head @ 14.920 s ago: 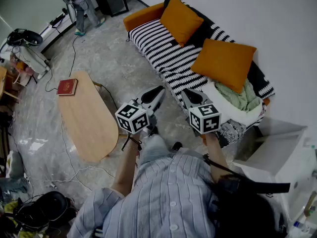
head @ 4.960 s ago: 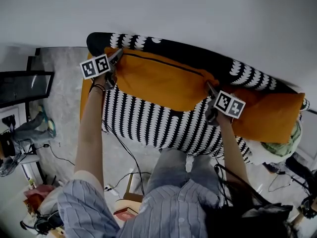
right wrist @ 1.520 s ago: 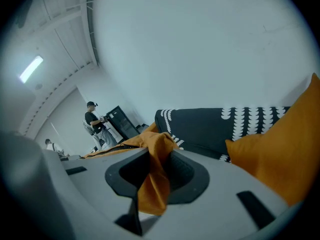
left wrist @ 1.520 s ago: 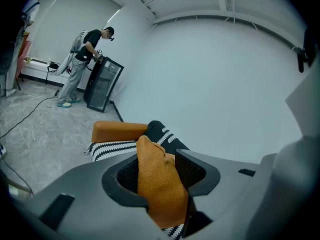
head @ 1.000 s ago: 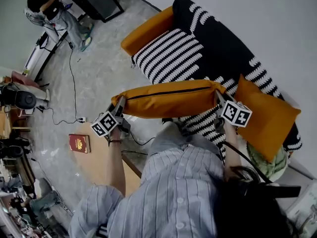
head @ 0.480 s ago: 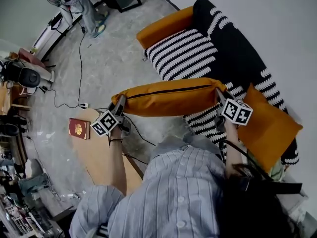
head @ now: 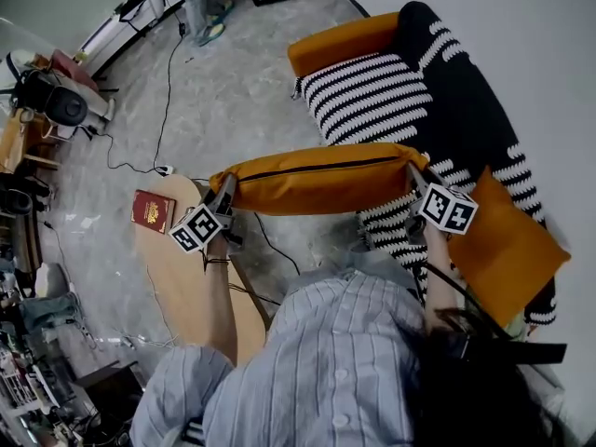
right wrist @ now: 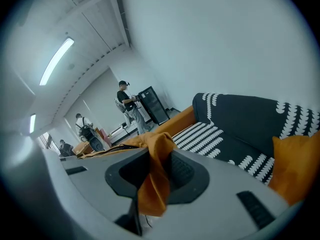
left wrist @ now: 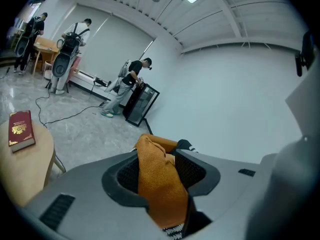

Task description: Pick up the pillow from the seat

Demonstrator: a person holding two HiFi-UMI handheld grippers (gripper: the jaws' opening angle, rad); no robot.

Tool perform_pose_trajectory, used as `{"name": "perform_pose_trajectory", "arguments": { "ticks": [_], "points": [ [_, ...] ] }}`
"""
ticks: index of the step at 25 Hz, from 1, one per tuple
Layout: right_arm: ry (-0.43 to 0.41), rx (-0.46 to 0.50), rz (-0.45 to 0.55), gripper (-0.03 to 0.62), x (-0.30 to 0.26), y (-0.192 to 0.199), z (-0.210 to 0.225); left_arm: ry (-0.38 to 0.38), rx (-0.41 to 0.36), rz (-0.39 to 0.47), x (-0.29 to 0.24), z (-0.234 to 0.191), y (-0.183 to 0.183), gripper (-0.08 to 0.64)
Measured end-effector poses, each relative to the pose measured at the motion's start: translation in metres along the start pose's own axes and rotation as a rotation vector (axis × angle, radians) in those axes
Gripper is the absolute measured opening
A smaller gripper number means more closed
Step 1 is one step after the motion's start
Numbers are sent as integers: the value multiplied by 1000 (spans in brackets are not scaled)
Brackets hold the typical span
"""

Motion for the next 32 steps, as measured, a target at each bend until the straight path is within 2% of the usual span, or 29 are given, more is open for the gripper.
{"name": "perform_pose_trajectory", "arguments": {
  "ticks": [5, 9, 15, 22, 25, 29, 32],
  "points": [
    [-26, 28, -11, 94, 8, 10, -28, -41, -5, 33, 37, -23, 1, 186],
    [-35, 55, -27, 94, 18, 20, -49, -17, 29, 43, 68, -30, 6, 183],
    [-59, 90, -37, 94, 37, 41, -81, -30, 49, 68, 116, -51, 20, 181],
    [-72, 111, -64, 94, 69, 71, -102, -52, 59, 81, 163, -67, 43, 181],
    [-69, 118, -67, 94, 82, 82, -110, -93, 42, 87, 183, -78, 51, 181],
    [-62, 128, -71, 94, 96, 94, -112, -43, 79, 75, 197, -72, 65, 181],
    [-68, 137, -70, 94, 102, 100, -115, -60, 65, 82, 208, -76, 68, 181]
  ]
}}
Point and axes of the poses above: the fingertips, and each gripper's own axes: x backward along the fingers, z to its right, y out of its underside, the point moved 9 cm from there along x, backward along the fingers, and after that the axes turned 9 degrees about x, right-handed, at the moved point
